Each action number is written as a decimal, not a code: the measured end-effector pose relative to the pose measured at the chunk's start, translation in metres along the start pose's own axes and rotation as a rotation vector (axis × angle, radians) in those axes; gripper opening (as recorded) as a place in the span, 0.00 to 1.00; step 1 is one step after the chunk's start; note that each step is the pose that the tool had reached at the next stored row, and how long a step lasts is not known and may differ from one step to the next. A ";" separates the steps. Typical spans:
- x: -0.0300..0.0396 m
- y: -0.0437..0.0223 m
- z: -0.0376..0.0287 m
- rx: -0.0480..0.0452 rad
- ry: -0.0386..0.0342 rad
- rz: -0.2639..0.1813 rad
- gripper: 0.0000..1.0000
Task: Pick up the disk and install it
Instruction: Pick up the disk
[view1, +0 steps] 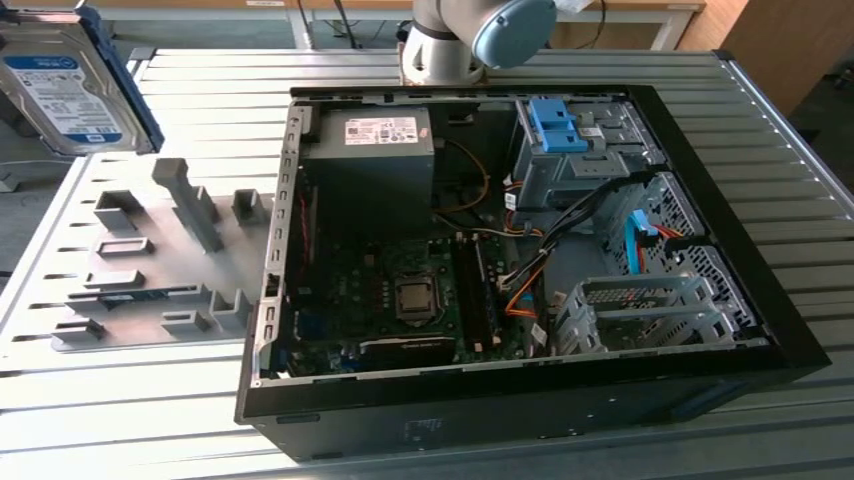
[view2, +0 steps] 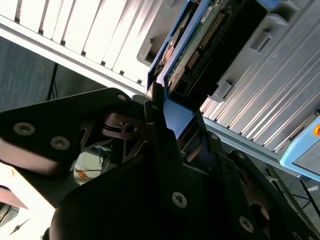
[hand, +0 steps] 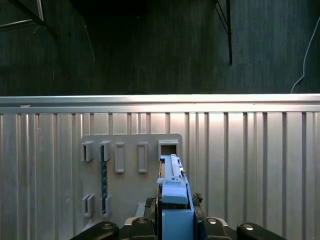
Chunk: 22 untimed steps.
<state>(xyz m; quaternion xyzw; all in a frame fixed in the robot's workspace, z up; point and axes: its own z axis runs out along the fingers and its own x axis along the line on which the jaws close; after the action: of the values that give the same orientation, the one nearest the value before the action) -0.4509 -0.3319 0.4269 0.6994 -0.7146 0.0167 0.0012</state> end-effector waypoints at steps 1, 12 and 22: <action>0.0000 0.0000 -0.0015 0.0001 0.0000 0.000 0.36; 0.0006 -0.0005 -0.0221 0.0001 0.0000 0.000 0.36; 0.0011 -0.0010 -0.0450 0.0001 -0.0001 0.000 0.36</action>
<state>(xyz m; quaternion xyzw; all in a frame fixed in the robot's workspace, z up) -0.4509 -0.3319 0.4719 0.6994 -0.7146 0.0167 0.0011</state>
